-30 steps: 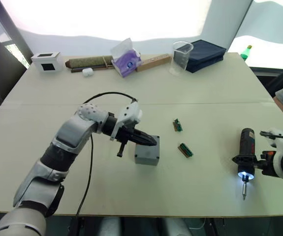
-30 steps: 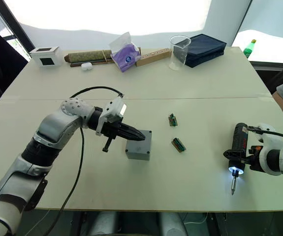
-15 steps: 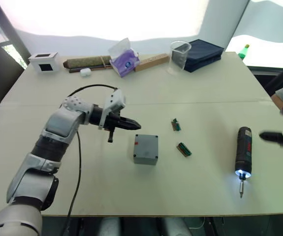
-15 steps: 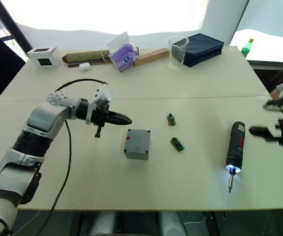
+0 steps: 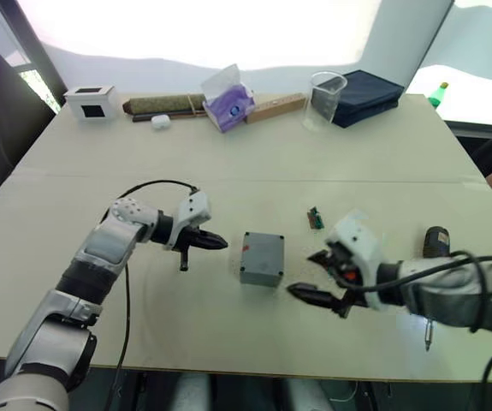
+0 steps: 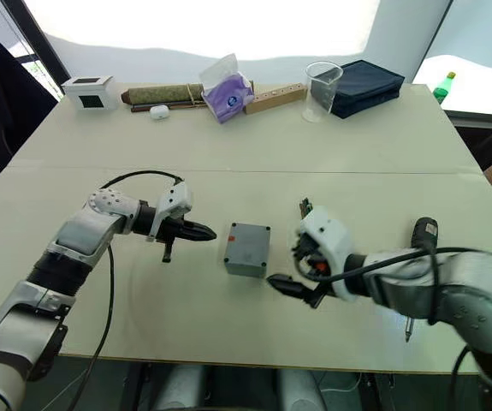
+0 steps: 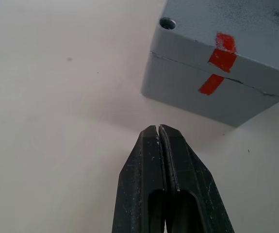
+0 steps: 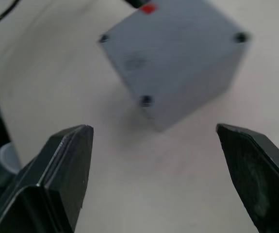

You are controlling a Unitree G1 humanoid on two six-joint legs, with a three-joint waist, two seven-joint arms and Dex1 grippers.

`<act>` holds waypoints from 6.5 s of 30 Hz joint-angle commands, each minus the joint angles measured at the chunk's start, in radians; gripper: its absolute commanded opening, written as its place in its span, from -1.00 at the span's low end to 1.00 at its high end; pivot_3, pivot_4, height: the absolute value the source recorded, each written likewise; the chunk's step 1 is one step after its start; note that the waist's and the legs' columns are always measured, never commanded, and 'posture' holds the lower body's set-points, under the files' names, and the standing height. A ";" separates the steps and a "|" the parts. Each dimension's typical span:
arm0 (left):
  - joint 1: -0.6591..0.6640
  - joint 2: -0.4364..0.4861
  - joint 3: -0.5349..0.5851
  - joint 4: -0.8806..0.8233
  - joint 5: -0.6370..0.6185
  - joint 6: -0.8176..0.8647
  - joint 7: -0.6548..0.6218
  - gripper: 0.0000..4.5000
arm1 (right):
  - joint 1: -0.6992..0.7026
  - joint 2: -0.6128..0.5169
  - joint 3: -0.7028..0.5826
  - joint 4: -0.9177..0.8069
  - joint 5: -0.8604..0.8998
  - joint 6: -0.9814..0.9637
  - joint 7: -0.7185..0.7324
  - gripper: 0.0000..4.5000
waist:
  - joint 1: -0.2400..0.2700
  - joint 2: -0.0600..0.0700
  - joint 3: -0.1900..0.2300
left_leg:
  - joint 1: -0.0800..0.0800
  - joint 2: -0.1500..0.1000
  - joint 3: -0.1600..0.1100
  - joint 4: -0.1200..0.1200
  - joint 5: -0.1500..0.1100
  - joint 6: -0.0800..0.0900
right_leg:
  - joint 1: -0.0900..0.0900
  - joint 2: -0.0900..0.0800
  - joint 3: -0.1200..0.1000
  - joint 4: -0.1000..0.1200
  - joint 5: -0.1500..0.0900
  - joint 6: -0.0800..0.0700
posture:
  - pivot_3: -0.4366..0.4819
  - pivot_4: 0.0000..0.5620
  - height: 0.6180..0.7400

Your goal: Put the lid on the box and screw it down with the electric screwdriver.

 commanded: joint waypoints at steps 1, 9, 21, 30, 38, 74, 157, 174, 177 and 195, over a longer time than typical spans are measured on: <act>-0.006 -0.006 -0.001 -0.035 0.010 -0.014 0.004 -1.00 | -0.010 0.021 0.036 0.008 -0.085 -0.047 0.053 0.96 | 0.000 0.000 0.000 | 0.000 0.000 0.000 0.000 0.000 0.000 | 0.000 0.000 0.000 0.000 0.000 0.000 | -0.05 -0.47 0.95; -0.075 -0.097 -0.025 0.064 0.028 -0.080 -0.009 -1.00 | -0.031 0.108 0.093 0.027 -0.133 -0.042 0.118 0.96 | -0.001 0.000 0.000 | 0.000 0.000 -0.001 0.000 0.000 0.000 | 0.000 0.000 -0.001 0.000 0.000 0.000 | -0.05 -0.47 0.95; -0.189 -0.080 0.001 0.348 0.139 -0.279 0.020 -1.00 | 0.034 -0.013 -0.045 -0.066 -0.130 -0.011 0.163 0.96 | -0.006 0.000 0.000 | 0.001 -0.001 -0.001 0.000 0.000 0.000 | 0.001 0.000 -0.001 0.001 0.000 0.001 | -0.05 -0.47 0.95; 0.043 0.076 0.023 -0.001 0.062 -0.042 -0.053 -1.00 | -0.012 -0.053 0.071 0.046 -0.392 -0.141 0.263 0.96 | -0.008 0.000 0.000 | 0.001 0.000 -0.001 0.000 0.000 0.000 | 0.001 0.000 -0.001 0.000 0.000 0.001 | -0.05 -0.47 0.95; 0.120 0.043 0.023 -0.186 0.021 0.095 0.009 -1.00 | -0.037 -0.013 0.188 0.082 -0.527 -0.201 0.359 0.96 | 0.003 0.000 0.000 | 0.003 0.000 -0.002 0.001 0.000 0.000 | 0.004 0.000 -0.001 0.001 0.000 0.001 | -0.05 -0.47 0.95; -0.073 -0.092 0.240 -0.074 -0.123 0.125 0.177 -1.00 | 0.145 0.119 -0.363 -0.057 -0.378 -0.271 0.358 0.96 | 0.002 -0.002 0.000 | 0.005 -0.001 -0.003 0.001 0.000 0.000 | 0.006 0.000 -0.002 0.002 0.000 0.001 | -0.05 -0.47 0.95; 0.001 0.010 0.099 -0.210 -0.179 0.131 -0.015 -1.00 | 0.109 0.325 -0.015 0.086 -0.817 -0.482 0.394 -0.95 | -0.004 -0.002 0.000 | 0.009 -0.001 -0.001 0.000 0.000 -0.001 | 0.008 0.000 0.000 0.003 0.000 0.001 | -0.05 -0.47 0.95; 0.010 0.004 0.084 -0.201 -0.154 0.105 0.010 -1.00 | 0.080 0.337 0.016 0.168 -0.863 -0.536 0.392 -0.95 | -0.004 -0.002 0.000 | 0.009 -0.001 -0.001 -0.001 0.000 0.000 | 0.007 0.000 0.000 0.003 0.000 0.001 | -0.05 -0.47 0.95; 0.015 0.009 0.075 -0.198 -0.142 0.097 0.004 -1.00 | 0.078 0.336 0.022 0.173 -0.863 -0.532 0.396 -0.95 | -0.005 -0.002 0.000 | 0.009 -0.001 -0.001 -0.001 0.000 0.000 | 0.007 0.000 0.000 0.003 0.000 0.001 | -0.05 -0.47 0.95; -0.013 -0.012 0.098 -0.167 -0.154 0.108 0.013 -1.00 | 0.093 0.301 0.000 0.174 -0.882 -0.549 0.411 0.33 | -0.005 -0.002 0.000 | 0.009 -0.001 -0.001 -0.001 0.000 0.000 | 0.007 0.000 0.000 0.003 0.000 0.001 | -0.05 -0.47 0.95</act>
